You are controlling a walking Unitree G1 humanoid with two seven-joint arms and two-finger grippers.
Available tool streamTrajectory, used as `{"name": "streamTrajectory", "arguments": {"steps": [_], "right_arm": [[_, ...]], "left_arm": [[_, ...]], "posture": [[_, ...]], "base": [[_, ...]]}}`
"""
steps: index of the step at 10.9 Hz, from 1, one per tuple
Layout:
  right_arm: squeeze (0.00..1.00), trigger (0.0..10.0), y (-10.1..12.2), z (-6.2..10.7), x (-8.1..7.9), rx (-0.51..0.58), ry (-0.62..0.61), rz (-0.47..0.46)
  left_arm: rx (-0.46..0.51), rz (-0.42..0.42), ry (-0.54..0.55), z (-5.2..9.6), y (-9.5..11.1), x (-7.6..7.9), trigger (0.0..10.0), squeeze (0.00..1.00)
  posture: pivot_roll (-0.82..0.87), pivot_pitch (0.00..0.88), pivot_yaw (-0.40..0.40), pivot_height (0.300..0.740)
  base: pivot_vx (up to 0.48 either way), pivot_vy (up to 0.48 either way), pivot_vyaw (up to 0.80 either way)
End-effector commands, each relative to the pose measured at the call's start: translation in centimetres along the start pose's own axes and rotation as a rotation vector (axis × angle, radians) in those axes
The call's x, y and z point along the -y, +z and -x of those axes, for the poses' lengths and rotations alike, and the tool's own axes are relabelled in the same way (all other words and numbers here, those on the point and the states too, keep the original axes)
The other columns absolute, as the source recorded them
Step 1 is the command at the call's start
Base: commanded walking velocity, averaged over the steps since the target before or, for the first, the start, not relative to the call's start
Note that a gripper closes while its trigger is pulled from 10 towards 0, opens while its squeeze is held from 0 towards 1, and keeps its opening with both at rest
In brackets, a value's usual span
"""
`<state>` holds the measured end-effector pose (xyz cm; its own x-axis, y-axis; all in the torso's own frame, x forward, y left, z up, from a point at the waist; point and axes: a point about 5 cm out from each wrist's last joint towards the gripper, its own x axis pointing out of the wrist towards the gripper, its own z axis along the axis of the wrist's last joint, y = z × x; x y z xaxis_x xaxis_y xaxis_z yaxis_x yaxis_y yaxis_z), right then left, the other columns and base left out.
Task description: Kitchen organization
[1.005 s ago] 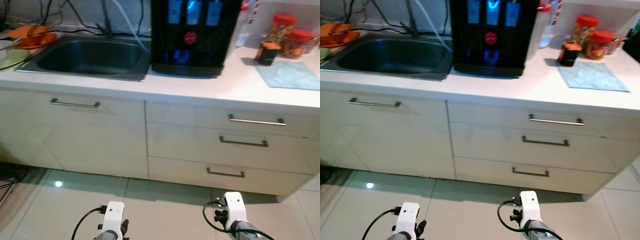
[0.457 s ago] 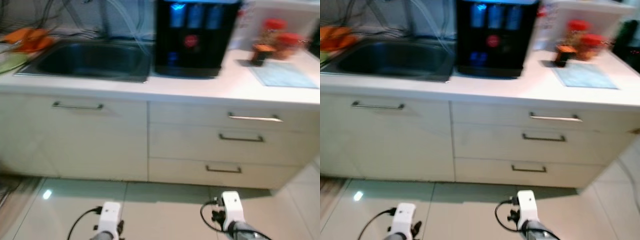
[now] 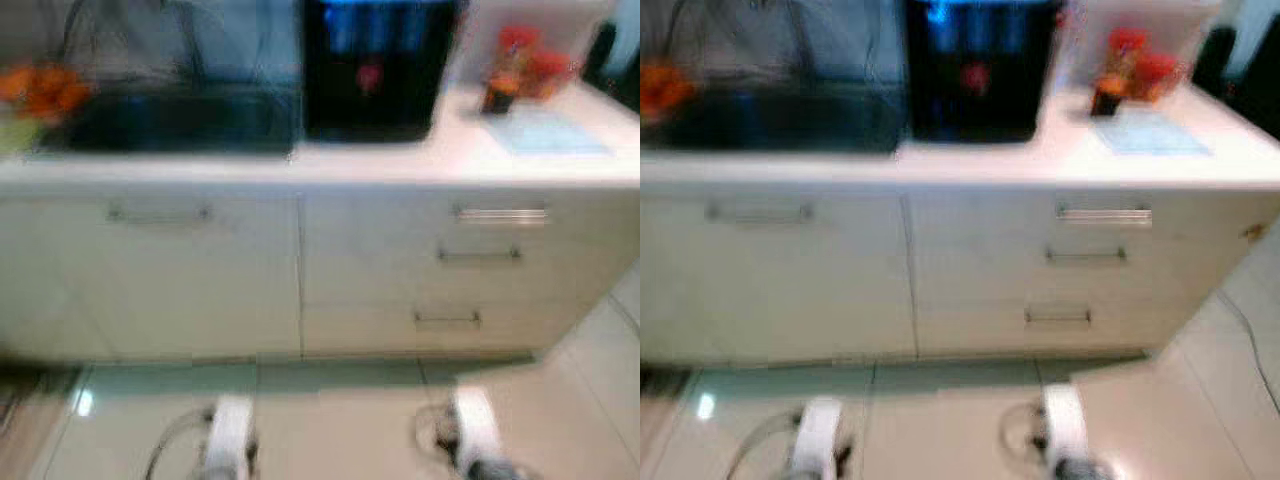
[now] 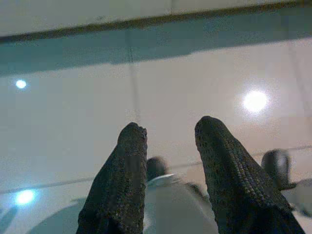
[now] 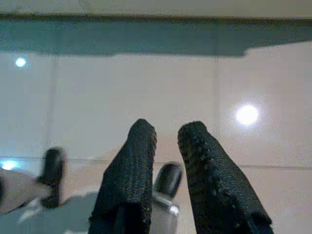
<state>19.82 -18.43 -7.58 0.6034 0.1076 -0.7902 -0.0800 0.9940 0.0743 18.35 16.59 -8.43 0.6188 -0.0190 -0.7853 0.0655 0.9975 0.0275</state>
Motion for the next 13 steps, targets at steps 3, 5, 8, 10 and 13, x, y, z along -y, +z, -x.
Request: {"name": "streamTrajectory", "arguments": {"steps": [3,5,8,10,13], "right_arm": [[0.00,10.0,0.72,0.03,0.60,0.020,-0.012,0.008],[0.00,10.0,0.74,0.02,0.58,0.021,-0.012,0.007],[0.00,10.0,0.77,0.01,0.54,0.023,-0.013,0.006],[0.00,10.0,0.80,0.00,0.54,0.024,-0.014,0.004],[0.00,10.0,0.73,0.00,0.49,0.027,-0.018,-0.004]], "left_arm": [[0.005,0.013,0.001,-0.03,0.11,0.09,10.0,0.00],[0.005,0.013,0.001,-0.04,0.14,0.09,10.0,0.00],[0.006,0.016,0.003,-0.04,0.16,0.05,10.0,0.00],[0.007,0.017,0.004,-0.05,0.20,0.05,10.0,0.00],[0.008,0.010,0.000,-0.04,0.19,0.11,10.0,0.00]], "posture": [[0.09,0.000,0.003,0.740],[0.09,0.000,0.002,0.740],[0.08,0.000,0.003,0.740],[0.08,0.000,0.006,0.740],[0.07,0.000,0.011,0.740]], "base": [[0.000,0.480,0.00],[0.000,0.480,0.00],[0.000,0.480,0.00],[0.000,0.480,0.00],[0.000,0.410,0.00]]}}
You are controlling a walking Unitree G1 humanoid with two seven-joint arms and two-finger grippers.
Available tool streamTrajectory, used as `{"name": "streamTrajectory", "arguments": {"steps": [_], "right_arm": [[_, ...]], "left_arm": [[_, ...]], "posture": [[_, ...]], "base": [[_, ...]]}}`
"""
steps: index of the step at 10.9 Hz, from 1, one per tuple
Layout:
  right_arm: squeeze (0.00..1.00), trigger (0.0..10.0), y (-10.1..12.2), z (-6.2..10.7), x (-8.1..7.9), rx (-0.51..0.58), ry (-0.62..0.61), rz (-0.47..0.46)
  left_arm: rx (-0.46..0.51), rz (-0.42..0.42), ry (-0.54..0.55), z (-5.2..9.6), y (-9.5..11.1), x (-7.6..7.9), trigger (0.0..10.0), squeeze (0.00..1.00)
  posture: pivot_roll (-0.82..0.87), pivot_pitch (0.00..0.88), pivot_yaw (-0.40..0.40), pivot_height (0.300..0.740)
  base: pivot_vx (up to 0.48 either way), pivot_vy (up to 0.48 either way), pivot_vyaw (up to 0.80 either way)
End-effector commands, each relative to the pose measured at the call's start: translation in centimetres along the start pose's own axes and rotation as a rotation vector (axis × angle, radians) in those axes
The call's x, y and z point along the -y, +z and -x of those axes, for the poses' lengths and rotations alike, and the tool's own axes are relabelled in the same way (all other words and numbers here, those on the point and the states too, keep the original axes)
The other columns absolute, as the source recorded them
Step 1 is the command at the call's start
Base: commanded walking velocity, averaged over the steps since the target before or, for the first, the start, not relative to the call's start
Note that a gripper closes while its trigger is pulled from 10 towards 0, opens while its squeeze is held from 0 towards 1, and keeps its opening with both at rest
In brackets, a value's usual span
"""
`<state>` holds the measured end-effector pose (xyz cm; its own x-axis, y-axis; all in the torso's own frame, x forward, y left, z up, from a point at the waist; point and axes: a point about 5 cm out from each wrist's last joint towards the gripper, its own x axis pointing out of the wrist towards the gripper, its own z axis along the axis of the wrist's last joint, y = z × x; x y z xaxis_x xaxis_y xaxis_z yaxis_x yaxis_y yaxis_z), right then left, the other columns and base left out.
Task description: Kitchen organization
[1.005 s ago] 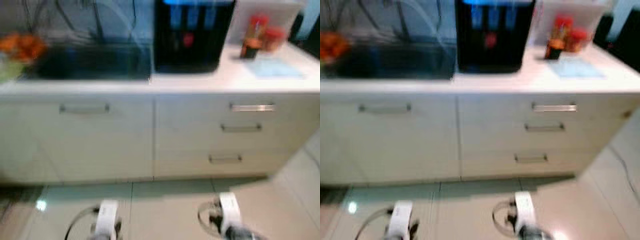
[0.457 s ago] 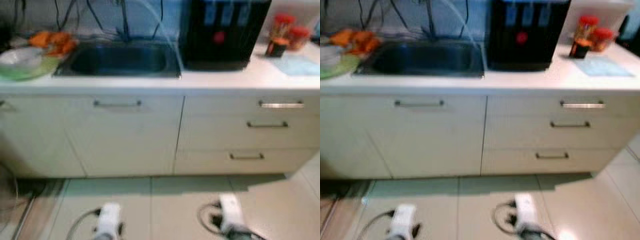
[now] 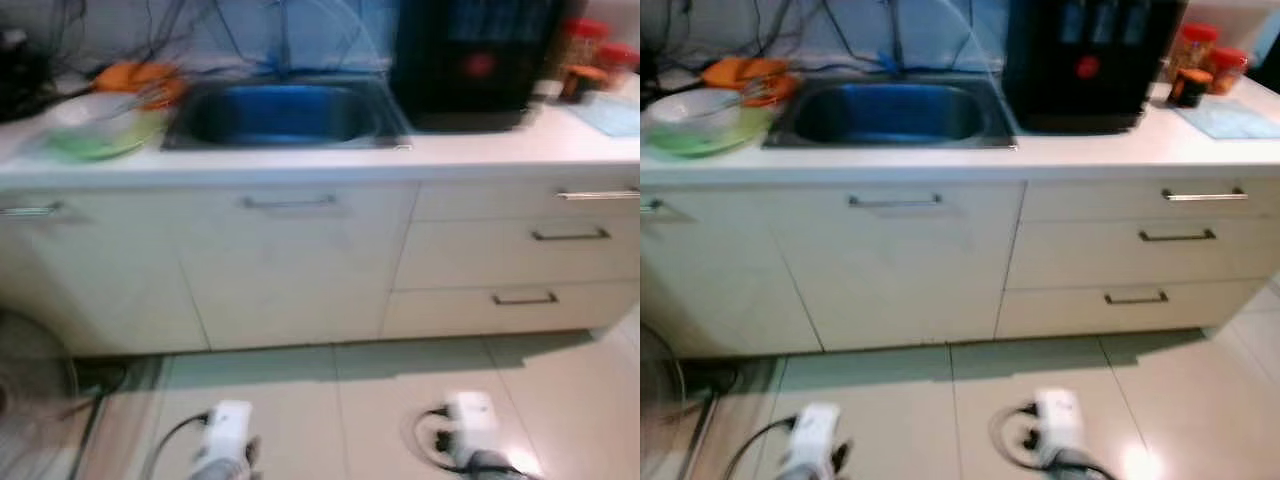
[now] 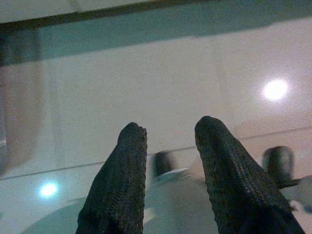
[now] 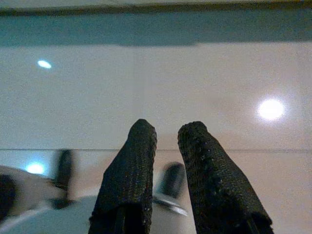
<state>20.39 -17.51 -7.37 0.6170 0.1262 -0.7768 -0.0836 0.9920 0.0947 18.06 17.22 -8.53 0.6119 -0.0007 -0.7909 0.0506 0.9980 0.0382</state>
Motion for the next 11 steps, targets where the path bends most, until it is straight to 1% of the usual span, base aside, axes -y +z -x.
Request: {"name": "streamTrajectory", "arguments": {"steps": [1,3,5,7,8,11], "right_arm": [[0.00,10.0,0.14,0.30,1.37,0.009,-0.039,0.005],[0.00,10.0,0.06,0.31,1.32,0.008,-0.039,0.000],[0.00,10.0,0.06,0.28,1.23,0.008,-0.036,0.001],[0.00,10.0,0.09,0.29,1.27,0.007,-0.040,0.019],[0.00,10.0,0.09,0.28,1.29,-0.001,-0.038,0.037],[0.00,10.0,0.09,0.29,1.29,0.001,-0.033,0.040]], "left_arm": [[0.021,-0.003,-0.020,-0.14,0.56,0.79,10.0,0.00],[0.028,-0.007,-0.021,-0.14,0.60,0.88,10.0,0.00],[0.011,-0.011,-0.021,-0.14,0.45,0.81,10.0,0.00],[0.011,-0.013,-0.010,-0.14,0.45,0.64,10.0,0.00],[0.008,-0.014,-0.011,-0.14,0.42,0.65,10.0,0.00],[0.003,-0.016,-0.016,-0.13,0.32,0.77,10.0,0.00]], "posture": [[0.07,0.000,0.012,0.740],[0.07,0.000,0.012,0.740],[0.07,0.000,0.015,0.740],[0.07,0.000,0.014,0.740],[0.07,0.000,0.015,0.740],[0.07,0.000,0.013,0.740]], "base": [[0.000,0.000,0.00],[0.000,0.000,0.00],[0.000,0.000,0.00],[0.000,0.000,0.00],[0.281,0.000,0.56],[0.277,0.000,0.64]]}}
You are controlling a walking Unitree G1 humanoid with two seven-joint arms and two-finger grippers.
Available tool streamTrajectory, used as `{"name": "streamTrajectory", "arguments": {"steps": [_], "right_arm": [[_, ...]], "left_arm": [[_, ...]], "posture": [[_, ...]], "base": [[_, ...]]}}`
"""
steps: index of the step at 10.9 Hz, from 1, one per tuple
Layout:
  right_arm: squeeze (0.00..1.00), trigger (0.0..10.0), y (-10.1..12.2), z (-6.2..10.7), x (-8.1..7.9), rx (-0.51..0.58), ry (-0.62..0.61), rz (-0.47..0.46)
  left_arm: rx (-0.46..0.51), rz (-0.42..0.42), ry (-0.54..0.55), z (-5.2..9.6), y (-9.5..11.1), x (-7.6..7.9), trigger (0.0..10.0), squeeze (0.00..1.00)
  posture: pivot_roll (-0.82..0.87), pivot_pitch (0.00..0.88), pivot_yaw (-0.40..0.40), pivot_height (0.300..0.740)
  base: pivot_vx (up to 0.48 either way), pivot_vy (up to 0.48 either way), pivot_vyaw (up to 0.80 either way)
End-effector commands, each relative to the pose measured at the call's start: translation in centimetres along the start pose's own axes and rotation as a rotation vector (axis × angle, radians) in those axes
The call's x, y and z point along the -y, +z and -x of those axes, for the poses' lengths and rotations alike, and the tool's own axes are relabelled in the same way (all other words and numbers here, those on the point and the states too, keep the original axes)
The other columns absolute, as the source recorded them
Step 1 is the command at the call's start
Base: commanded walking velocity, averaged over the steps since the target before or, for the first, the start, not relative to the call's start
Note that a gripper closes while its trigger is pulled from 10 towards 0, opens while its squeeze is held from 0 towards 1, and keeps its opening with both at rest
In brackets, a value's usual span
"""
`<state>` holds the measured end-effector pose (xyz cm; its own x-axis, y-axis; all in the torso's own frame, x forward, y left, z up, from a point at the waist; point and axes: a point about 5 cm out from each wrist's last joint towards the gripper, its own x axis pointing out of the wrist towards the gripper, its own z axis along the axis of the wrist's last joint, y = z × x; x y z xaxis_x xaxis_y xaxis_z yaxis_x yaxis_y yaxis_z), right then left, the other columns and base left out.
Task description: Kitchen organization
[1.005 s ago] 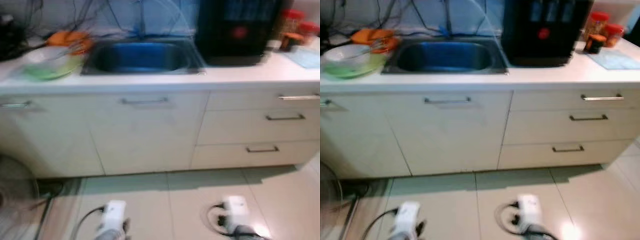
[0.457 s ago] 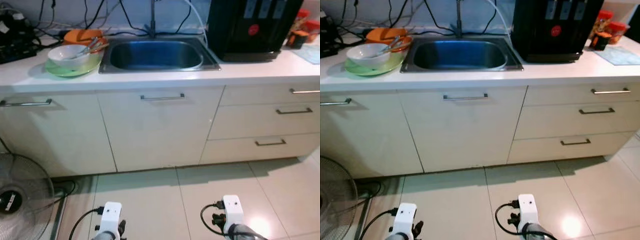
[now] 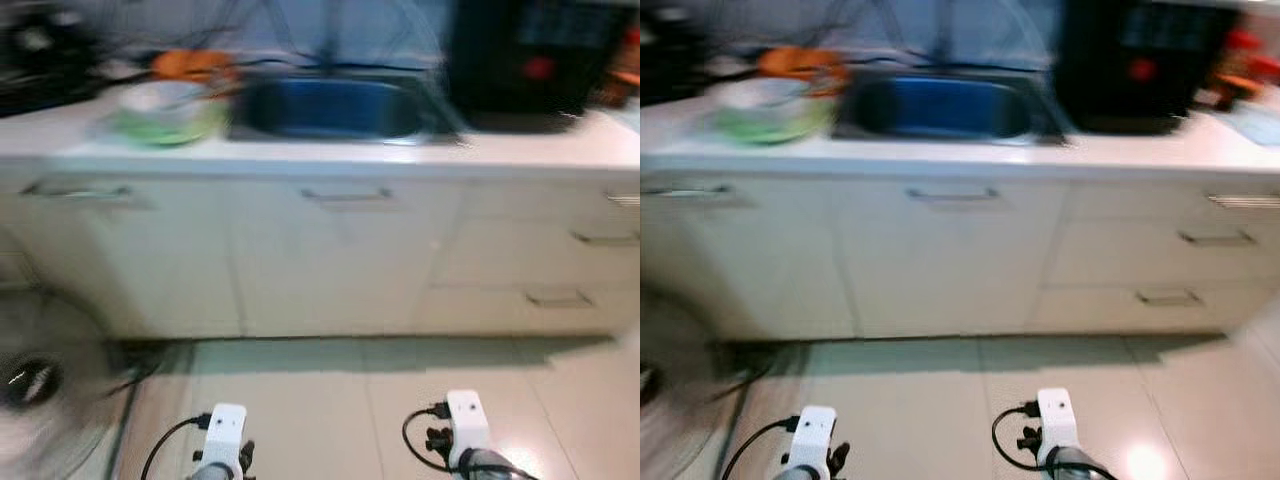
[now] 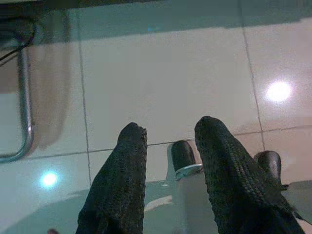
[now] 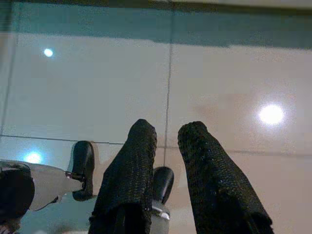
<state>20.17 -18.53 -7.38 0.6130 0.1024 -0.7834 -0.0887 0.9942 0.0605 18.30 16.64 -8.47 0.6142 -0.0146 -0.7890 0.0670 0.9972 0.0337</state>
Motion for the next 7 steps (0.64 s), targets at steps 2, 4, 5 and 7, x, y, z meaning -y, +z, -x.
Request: {"name": "streamTrajectory", "arguments": {"steps": [2,4,5,7], "right_arm": [[0.00,10.0,0.26,0.03,0.32,0.007,-0.006,0.018],[0.00,10.0,0.27,0.03,0.30,0.006,-0.002,0.018],[0.00,10.0,0.29,0.03,0.29,0.006,-0.001,0.019],[0.00,10.0,0.30,0.02,0.28,0.005,0.001,0.028]], "left_arm": [[-0.002,-0.004,-0.002,-0.03,0.03,0.21,10.0,0.00],[-0.003,0.000,-0.002,-0.02,-0.01,0.17,10.0,0.00],[-0.003,0.002,-0.003,-0.02,-0.01,0.16,10.0,0.00],[-0.004,0.001,-0.003,-0.02,-0.01,0.15,10.0,0.00]], "posture": [[0.08,0.000,0.013,0.740],[0.08,0.000,0.011,0.740],[0.08,0.000,0.011,0.740],[0.08,0.000,0.012,0.740]], "base": [[0.276,0.000,0.00],[0.272,0.000,0.00],[0.277,0.000,0.00],[0.287,0.000,0.00]]}}
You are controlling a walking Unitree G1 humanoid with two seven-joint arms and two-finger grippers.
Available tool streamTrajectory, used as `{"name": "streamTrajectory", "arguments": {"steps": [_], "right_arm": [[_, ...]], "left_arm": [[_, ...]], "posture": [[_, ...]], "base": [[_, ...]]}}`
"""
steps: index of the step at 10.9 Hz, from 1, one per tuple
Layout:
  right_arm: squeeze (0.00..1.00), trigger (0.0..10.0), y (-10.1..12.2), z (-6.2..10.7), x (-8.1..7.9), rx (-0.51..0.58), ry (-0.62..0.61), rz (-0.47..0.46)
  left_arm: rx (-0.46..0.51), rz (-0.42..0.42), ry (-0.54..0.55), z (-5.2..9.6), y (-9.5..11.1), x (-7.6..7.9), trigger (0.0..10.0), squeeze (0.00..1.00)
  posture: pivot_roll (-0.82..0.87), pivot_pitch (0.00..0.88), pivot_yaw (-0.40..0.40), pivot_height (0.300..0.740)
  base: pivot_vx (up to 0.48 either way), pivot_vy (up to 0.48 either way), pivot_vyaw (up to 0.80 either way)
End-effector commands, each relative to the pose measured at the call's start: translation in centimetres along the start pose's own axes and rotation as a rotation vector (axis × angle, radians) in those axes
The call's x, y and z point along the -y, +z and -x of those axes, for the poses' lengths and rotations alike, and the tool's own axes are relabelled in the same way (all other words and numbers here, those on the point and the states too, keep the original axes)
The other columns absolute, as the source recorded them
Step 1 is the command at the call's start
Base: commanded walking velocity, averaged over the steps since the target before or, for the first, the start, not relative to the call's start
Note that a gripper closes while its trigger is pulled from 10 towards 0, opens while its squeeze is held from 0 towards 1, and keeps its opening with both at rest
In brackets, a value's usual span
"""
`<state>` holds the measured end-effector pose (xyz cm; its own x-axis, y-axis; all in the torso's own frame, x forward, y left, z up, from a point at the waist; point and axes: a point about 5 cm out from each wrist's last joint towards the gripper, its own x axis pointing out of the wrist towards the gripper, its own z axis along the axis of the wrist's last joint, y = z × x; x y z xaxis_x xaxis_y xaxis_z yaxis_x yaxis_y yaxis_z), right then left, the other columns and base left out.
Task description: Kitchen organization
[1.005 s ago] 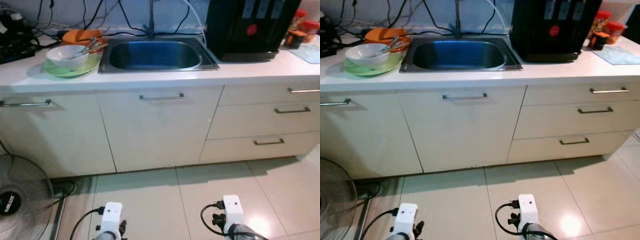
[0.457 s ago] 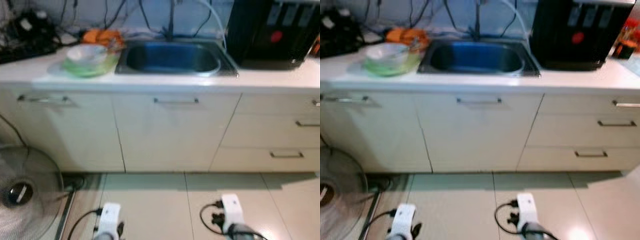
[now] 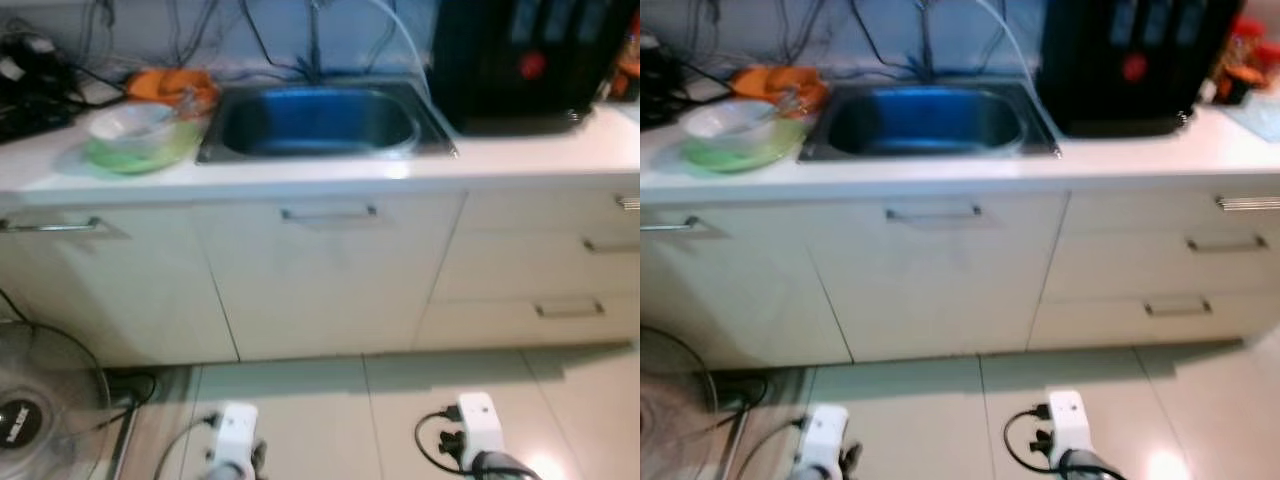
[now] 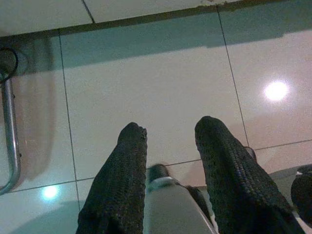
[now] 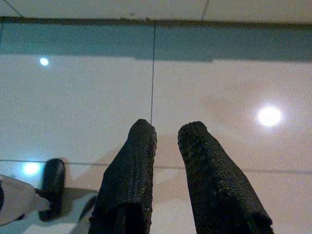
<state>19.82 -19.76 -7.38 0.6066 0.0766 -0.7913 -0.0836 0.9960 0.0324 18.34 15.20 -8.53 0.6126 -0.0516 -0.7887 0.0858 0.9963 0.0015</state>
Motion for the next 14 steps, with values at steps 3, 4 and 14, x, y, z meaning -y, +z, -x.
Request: {"name": "streamTrajectory", "arguments": {"steps": [3,4,14], "right_arm": [[0.00,10.0,0.68,-0.29,-0.96,0.017,0.031,0.021],[0.00,10.0,0.68,-0.29,-0.96,0.017,0.031,0.021],[0.00,10.0,0.70,-0.29,-0.95,0.017,0.034,0.029]], "left_arm": [[-0.006,-0.003,0.033,0.11,-0.08,-1.29,10.0,0.00],[-0.007,-0.003,0.033,0.11,-0.09,-1.28,10.0,0.00],[-0.011,0.000,0.034,0.15,-0.24,-1.38,10.0,0.00]], "posture": [[0.08,0.000,0.010,0.740],[0.08,0.000,0.010,0.740],[0.09,0.000,0.009,0.740]], "base": [[0.287,0.000,0.00],[0.289,0.000,0.00],[0.295,0.000,0.00]]}}
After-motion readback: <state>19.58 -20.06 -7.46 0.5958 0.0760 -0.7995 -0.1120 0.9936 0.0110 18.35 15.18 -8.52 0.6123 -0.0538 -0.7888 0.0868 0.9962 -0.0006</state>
